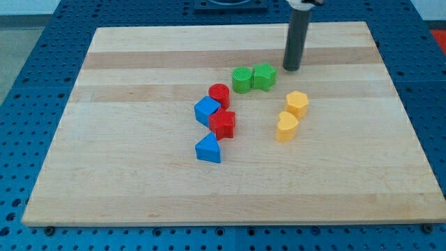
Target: Push the green blocks to the left side
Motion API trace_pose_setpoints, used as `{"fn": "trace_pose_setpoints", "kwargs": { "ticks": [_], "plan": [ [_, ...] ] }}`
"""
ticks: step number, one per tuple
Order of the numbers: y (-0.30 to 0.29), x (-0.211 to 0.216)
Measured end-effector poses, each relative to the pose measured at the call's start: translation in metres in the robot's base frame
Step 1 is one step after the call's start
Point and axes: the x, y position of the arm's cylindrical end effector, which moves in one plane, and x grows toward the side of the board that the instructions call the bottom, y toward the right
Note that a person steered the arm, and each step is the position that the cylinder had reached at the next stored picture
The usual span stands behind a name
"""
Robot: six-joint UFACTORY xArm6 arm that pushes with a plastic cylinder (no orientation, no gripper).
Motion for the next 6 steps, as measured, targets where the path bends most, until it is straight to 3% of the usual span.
{"fn": "trace_pose_setpoints", "kwargs": {
  "ticks": [1,6],
  "plan": [
    [-0.014,0.022],
    [-0.156,0.016]
  ]
}}
